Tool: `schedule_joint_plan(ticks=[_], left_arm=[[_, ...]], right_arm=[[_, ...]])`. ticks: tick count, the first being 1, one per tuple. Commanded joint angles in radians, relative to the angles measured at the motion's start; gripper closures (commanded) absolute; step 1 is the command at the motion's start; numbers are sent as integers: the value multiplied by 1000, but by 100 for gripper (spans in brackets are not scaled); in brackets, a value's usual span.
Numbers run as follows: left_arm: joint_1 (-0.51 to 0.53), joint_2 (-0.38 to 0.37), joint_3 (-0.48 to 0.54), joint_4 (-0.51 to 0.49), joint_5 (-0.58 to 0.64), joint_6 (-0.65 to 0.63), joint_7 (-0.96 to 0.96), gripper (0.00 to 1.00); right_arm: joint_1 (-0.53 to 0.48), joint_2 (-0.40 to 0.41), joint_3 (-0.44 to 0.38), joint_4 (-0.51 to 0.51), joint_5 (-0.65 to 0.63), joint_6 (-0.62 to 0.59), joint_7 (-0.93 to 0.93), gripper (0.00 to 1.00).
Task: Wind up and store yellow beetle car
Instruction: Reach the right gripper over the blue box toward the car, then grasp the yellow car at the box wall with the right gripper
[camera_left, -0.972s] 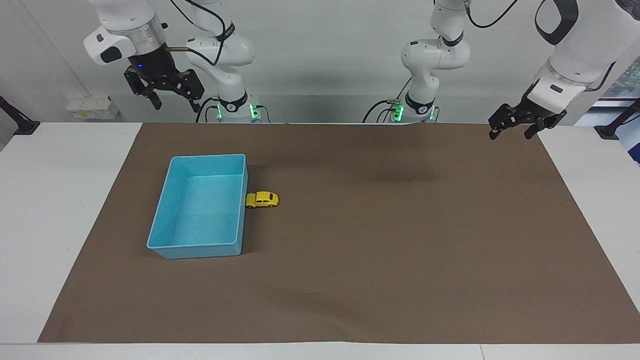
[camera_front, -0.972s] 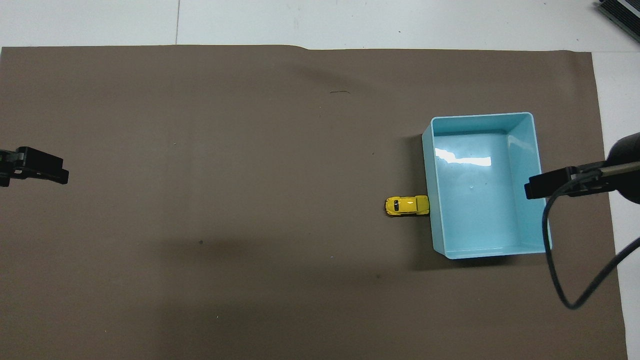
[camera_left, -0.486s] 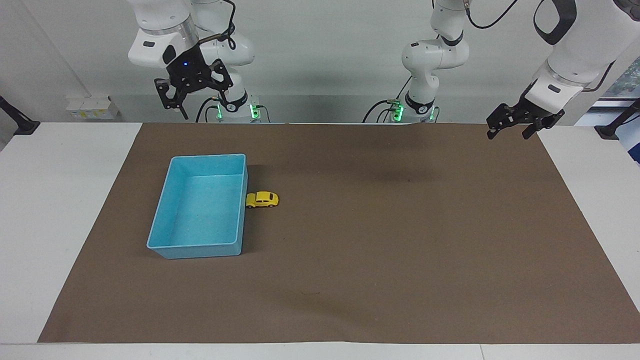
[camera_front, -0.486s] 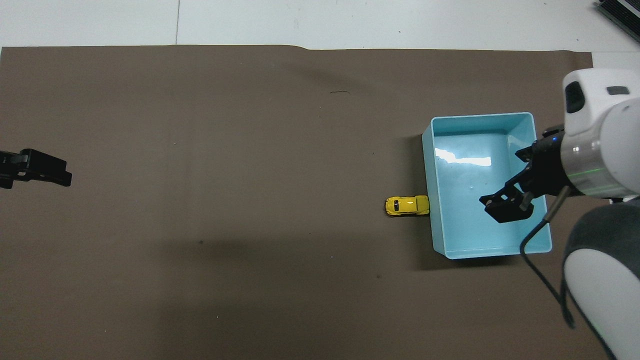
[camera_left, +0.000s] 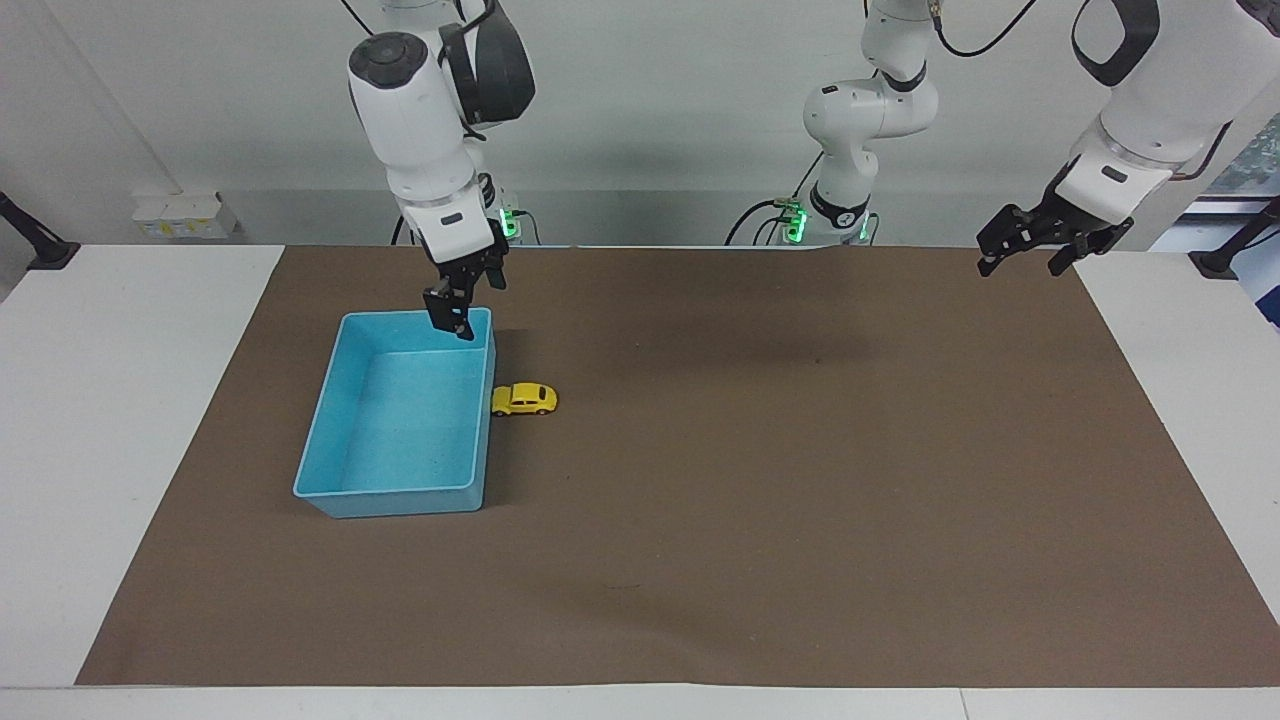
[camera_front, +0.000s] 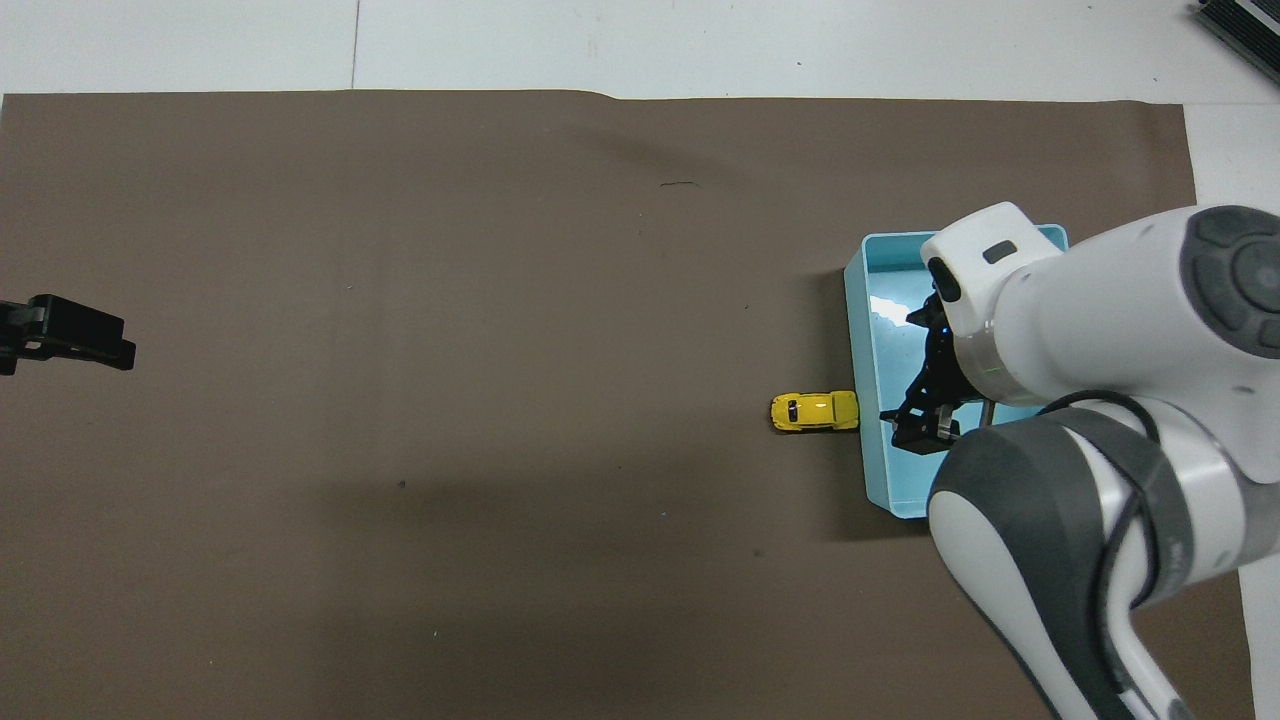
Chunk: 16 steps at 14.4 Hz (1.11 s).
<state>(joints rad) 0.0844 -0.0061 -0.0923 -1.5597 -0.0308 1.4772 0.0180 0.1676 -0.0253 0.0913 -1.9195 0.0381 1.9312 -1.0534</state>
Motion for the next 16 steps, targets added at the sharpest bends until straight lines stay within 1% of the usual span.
schedule_joint_plan(ticks=[1,4,6,9,13,16], left_arm=[[20,-14,-12,12,-4,-26,5,0],[24,-15,-9,10,-1,-26,0,0],[34,-17,-7,9,-4,-32,-4,0],[28,-15,-11,10,-4,-32,-3,0],[24,-18,-11,4,-3,-34,-1,0],[26,-25,-11,-3,-3,-34,2,0]], right_arm=[[15,-11,-1,-122,-24,119,-83,0],[27,2,-2,-179,-35,192,-96,0],[29,40,-2,-200,-41,244,-109,0],[50,85,-2,-246,-47,356,-106,0],[49,139,-2,-249,-66,420,-103,0],[49,166,-2,-279,-70,482,-102,0]])
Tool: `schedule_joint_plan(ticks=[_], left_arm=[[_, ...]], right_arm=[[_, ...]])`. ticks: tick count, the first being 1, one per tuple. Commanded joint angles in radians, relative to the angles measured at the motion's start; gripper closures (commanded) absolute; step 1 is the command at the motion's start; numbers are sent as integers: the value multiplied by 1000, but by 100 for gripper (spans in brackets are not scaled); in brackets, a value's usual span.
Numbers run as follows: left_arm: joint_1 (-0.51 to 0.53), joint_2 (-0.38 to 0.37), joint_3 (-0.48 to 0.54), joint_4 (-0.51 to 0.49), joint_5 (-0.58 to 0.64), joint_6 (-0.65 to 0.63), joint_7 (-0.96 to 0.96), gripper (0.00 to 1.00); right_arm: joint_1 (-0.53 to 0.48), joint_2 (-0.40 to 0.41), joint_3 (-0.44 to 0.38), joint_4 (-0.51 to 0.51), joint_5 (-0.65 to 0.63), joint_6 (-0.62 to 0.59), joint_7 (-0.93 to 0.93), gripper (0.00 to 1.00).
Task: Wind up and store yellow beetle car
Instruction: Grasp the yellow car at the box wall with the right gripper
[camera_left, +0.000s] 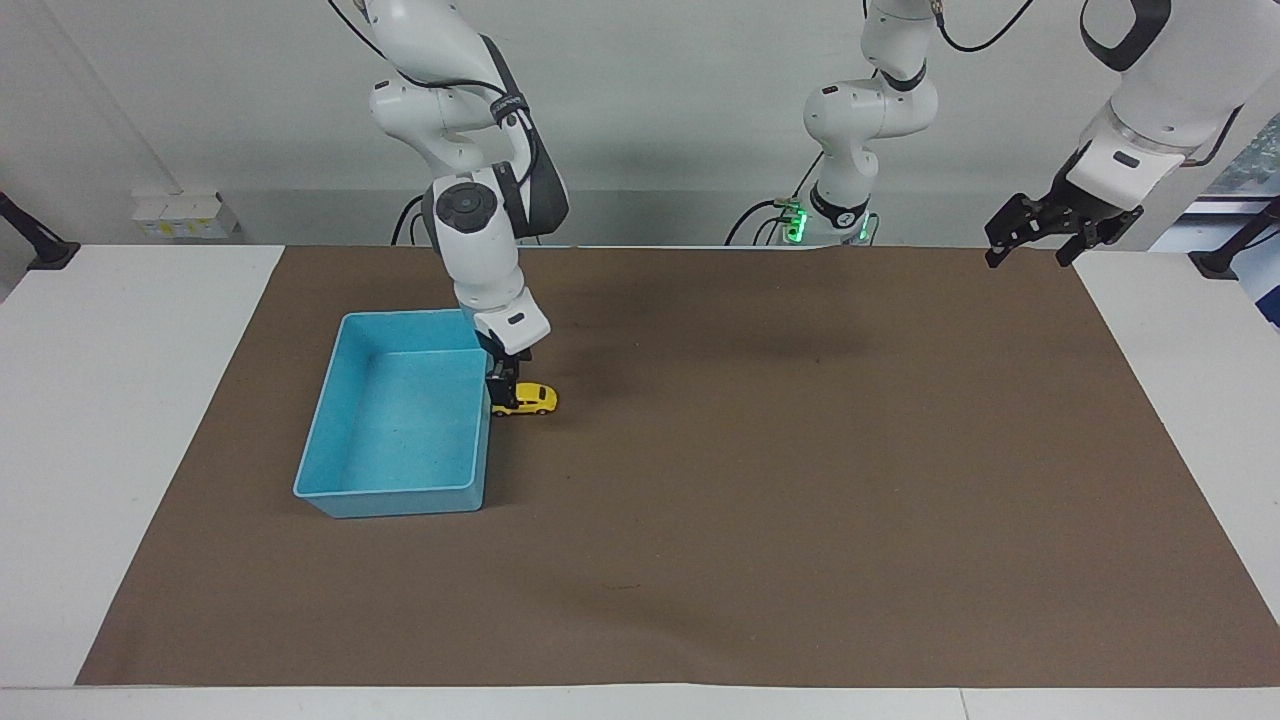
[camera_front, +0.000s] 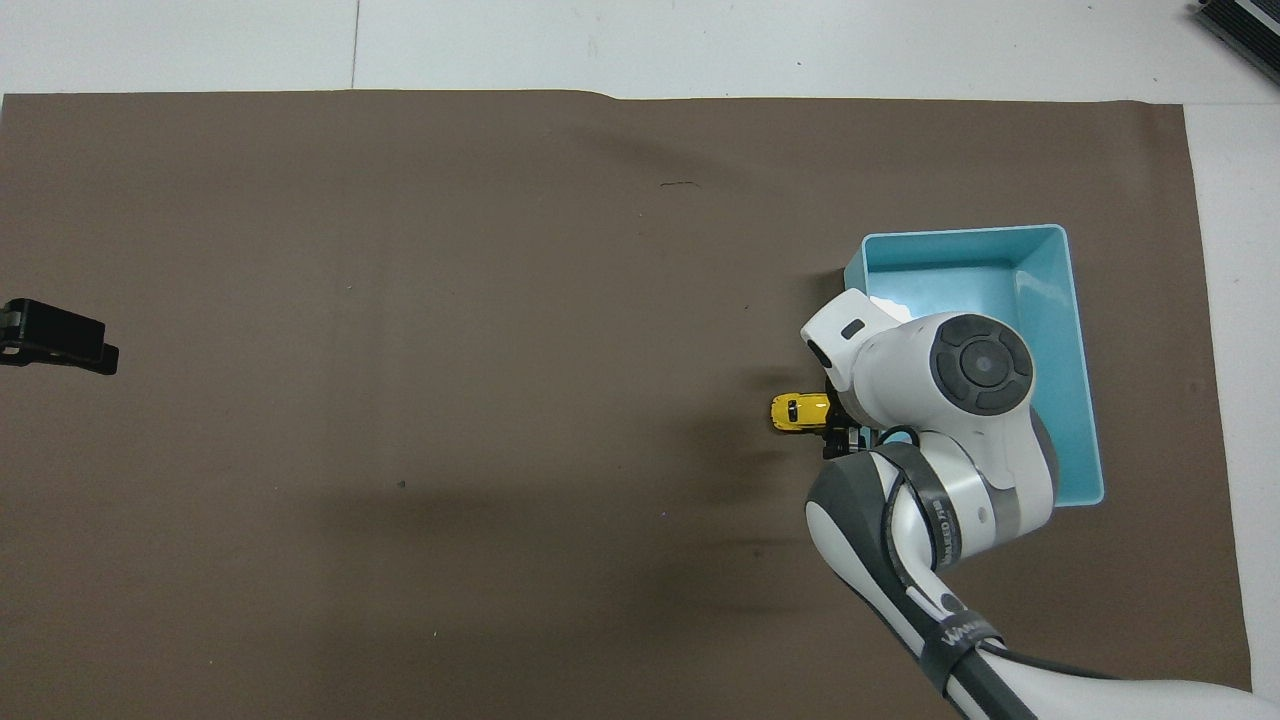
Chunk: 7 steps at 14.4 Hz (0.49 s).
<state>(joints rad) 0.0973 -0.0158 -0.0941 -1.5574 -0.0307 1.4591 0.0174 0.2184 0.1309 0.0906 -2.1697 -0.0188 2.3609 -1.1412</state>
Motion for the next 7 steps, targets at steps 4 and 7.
schedule_joint_plan(ticks=[4,7], left_arm=[[13,-12,-9,2,-3,-16,4,0],[13,-12,-9,2,-3,-16,4,0]], right_arm=[[-2,44,-2,-33,-21,90,-11,0],[-1,55,-2,-35,-26,95,-18,26]])
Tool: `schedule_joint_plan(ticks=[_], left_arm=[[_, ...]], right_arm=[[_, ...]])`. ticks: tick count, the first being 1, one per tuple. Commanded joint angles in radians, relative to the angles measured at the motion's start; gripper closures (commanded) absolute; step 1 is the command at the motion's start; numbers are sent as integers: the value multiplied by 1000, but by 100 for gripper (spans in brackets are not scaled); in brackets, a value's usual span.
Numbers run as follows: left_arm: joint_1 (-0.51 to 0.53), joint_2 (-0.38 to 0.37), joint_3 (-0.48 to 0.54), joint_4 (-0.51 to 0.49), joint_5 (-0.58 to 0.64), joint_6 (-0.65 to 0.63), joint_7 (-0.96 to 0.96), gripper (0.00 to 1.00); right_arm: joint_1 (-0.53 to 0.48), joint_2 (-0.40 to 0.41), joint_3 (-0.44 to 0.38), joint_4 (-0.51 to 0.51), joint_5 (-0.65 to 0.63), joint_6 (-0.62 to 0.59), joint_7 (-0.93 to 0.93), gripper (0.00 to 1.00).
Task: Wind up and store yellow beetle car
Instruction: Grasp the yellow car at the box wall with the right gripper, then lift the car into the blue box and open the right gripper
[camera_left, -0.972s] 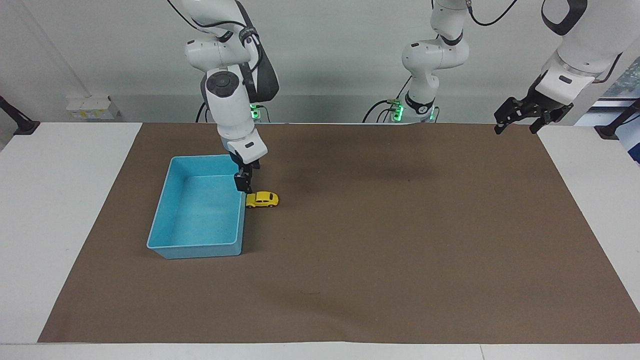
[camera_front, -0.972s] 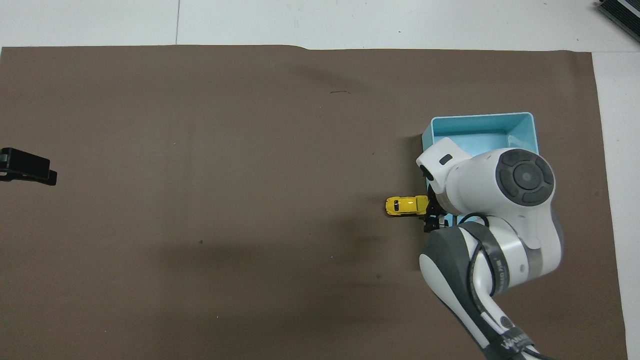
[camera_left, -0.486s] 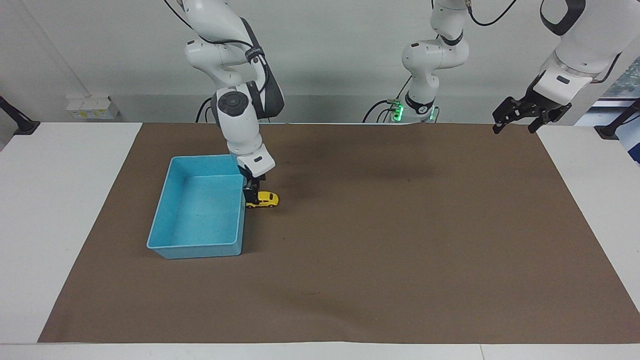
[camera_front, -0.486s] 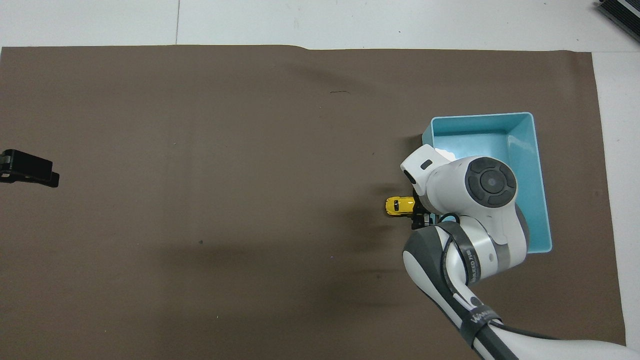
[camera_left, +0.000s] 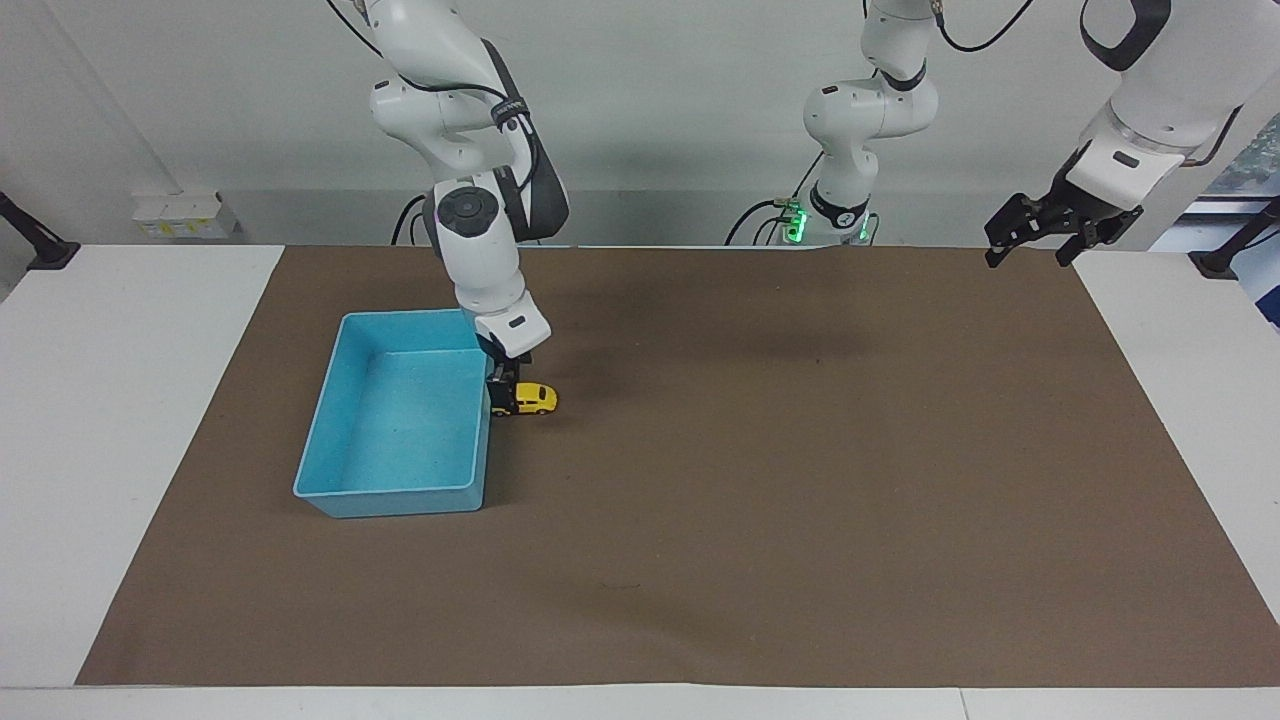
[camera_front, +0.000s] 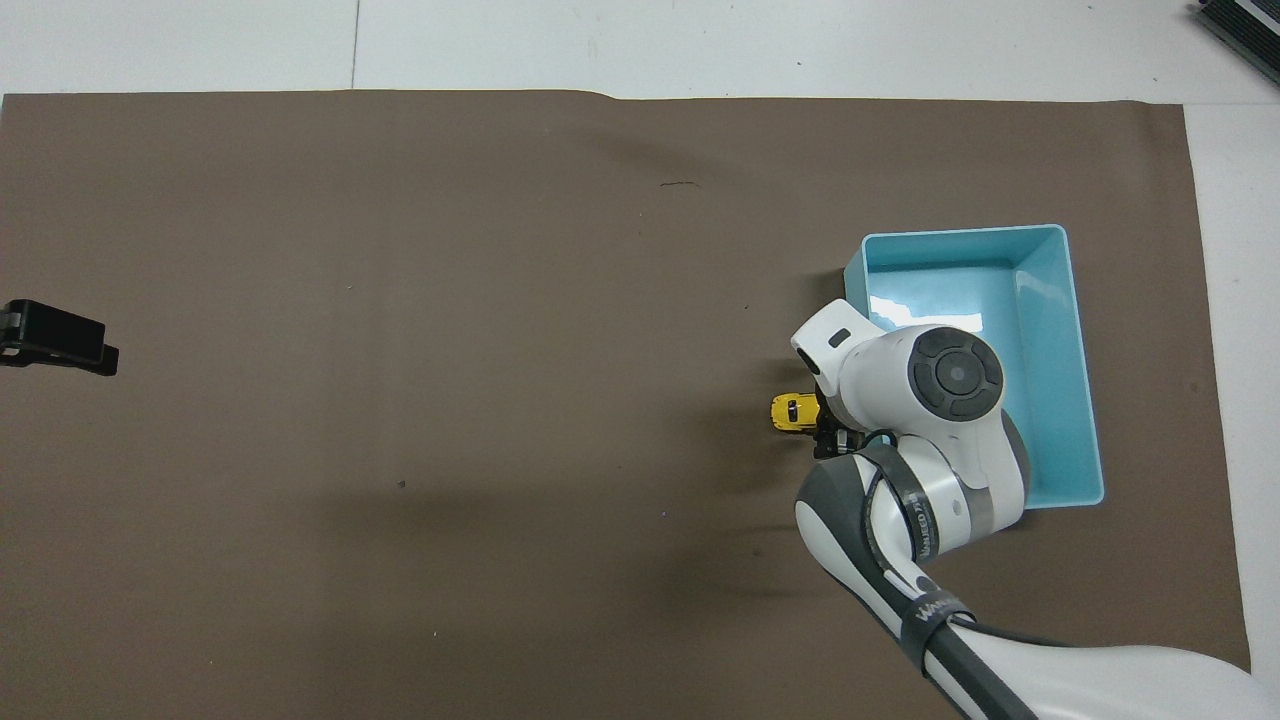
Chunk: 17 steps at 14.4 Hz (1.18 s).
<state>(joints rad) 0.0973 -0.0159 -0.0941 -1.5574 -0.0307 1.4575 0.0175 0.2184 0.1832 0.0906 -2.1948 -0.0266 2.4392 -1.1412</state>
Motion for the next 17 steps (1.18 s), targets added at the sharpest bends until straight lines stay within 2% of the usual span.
schedule_joint_plan(ticks=[1,3,5,8,12,17], left_arm=[[13,-12,-9,2,-3,-14,4,0],[13,-12,-9,2,-3,-14,4,0],[13,-12,-9,2,-3,-14,4,0],[13,-12,-9,2,-3,-14,4,0],[13,-12,-9,2,-3,-14,4,0],[15,-12,-9,2,-3,-14,4,0]], right_arm=[[5,2,-2,-9,-26,15,-18,40],[21,5,-2,0,-32,8,-9,83],[27,6,-2,23,-33,-8,14,99],[56,-1,-2,120,-32,-142,47,100],[42,-48,-2,292,-30,-405,35,100],[-51,-139,-15,282,-27,-508,-122,100]])
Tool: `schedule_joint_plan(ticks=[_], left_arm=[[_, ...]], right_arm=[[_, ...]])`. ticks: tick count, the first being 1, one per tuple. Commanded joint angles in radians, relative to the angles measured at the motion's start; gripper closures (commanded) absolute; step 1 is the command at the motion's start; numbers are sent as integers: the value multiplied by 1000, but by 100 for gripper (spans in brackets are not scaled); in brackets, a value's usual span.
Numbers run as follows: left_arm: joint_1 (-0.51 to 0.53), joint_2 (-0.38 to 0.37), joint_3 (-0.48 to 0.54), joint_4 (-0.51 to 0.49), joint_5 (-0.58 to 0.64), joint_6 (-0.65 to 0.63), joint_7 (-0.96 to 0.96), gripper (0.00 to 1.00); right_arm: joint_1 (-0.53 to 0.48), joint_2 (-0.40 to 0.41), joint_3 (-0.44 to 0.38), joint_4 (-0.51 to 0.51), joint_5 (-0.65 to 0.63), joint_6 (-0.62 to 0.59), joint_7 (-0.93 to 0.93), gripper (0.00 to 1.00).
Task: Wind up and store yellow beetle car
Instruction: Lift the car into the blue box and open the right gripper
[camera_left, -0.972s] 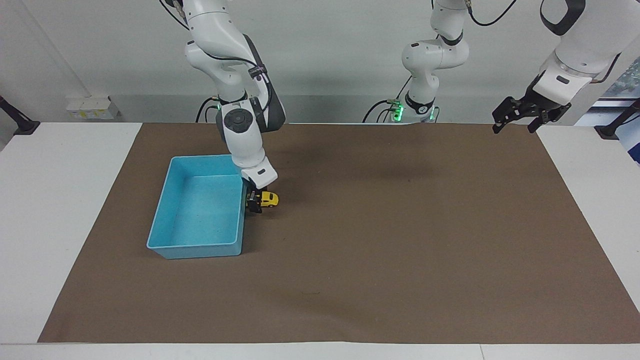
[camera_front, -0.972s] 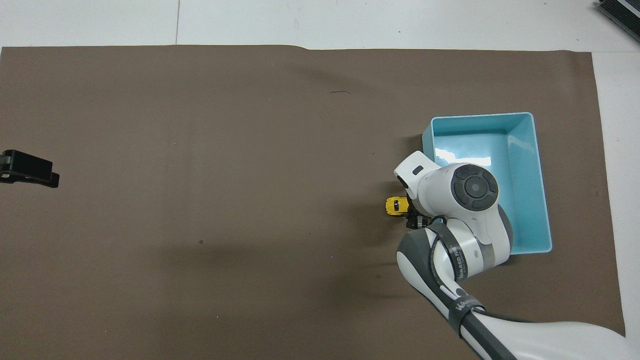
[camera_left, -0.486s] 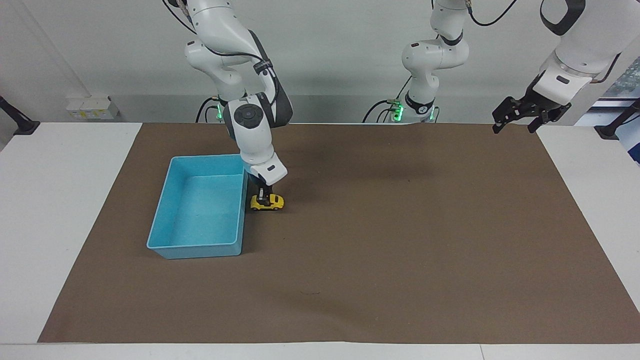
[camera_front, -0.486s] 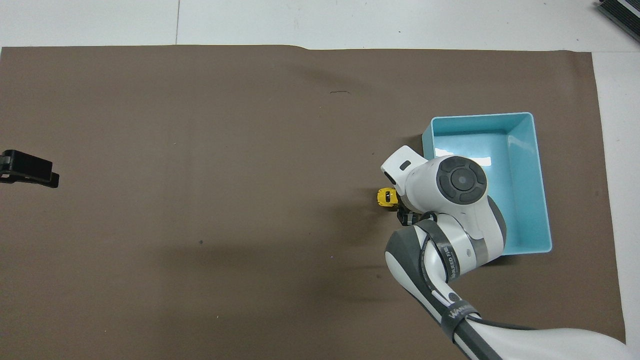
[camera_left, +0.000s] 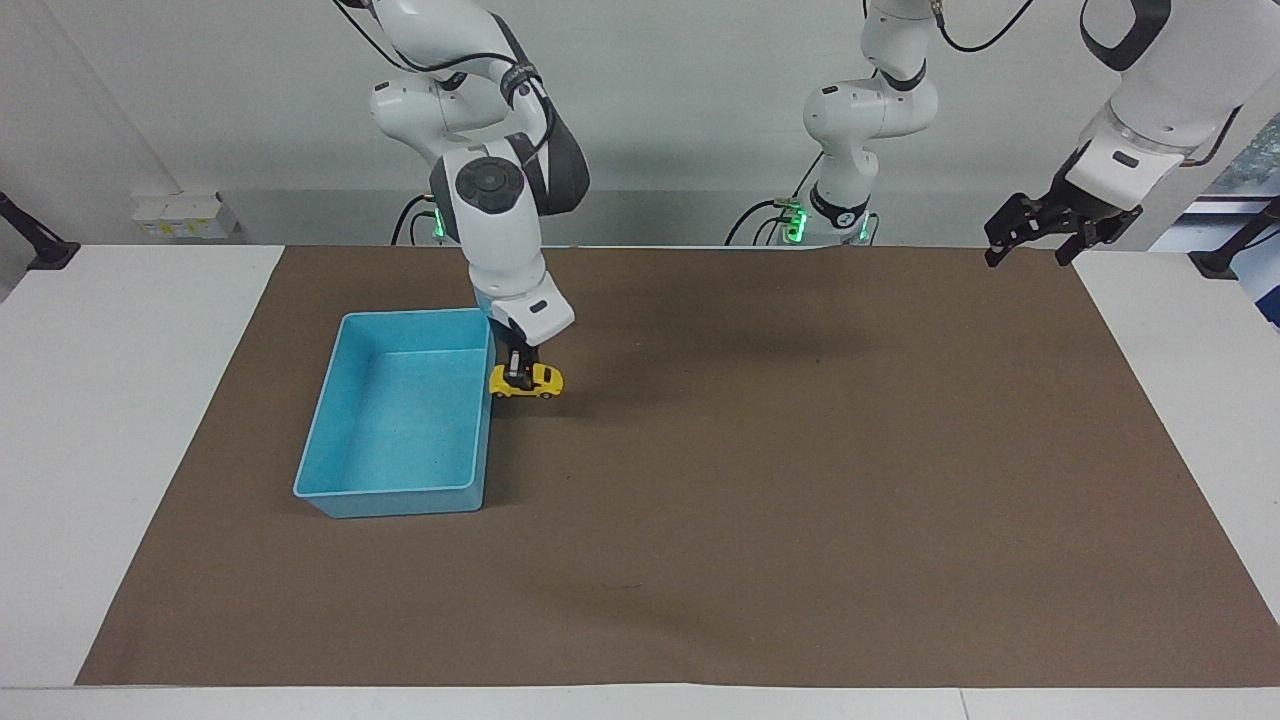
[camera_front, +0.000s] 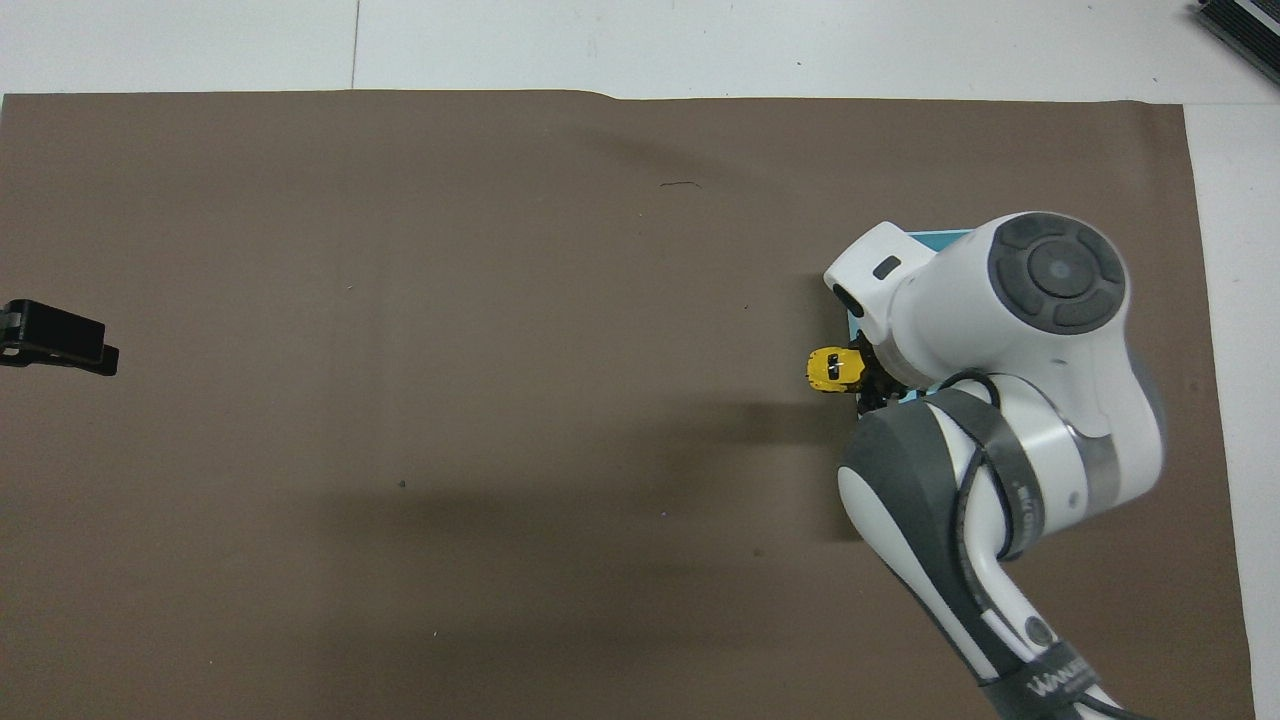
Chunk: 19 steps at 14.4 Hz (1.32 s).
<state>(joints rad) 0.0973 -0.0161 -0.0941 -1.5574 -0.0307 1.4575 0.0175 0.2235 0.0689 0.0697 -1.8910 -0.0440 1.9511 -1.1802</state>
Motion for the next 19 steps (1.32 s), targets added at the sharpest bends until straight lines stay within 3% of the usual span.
schedule_joint_plan(ticks=[1,5,10,14,19], left_arm=[[15,-11,-9,2,-3,-14,4,0],[13,-11,-9,2,-3,-14,4,0],[15,-11,-9,2,-3,-14,4,0],[13,-11,-9,2,-3,-14,4,0],[13,-11,-9,2,-3,-14,4,0]], right_arm=[[-100,-26,5,-28,2,-33,-148,100],[-196,-50,4,-88,4,-12,-285,100],[-236,-75,2,-223,-13,143,-352,100],[-280,-3,2,-318,-17,340,-415,100],[-277,37,2,-329,-17,391,-412,100]])
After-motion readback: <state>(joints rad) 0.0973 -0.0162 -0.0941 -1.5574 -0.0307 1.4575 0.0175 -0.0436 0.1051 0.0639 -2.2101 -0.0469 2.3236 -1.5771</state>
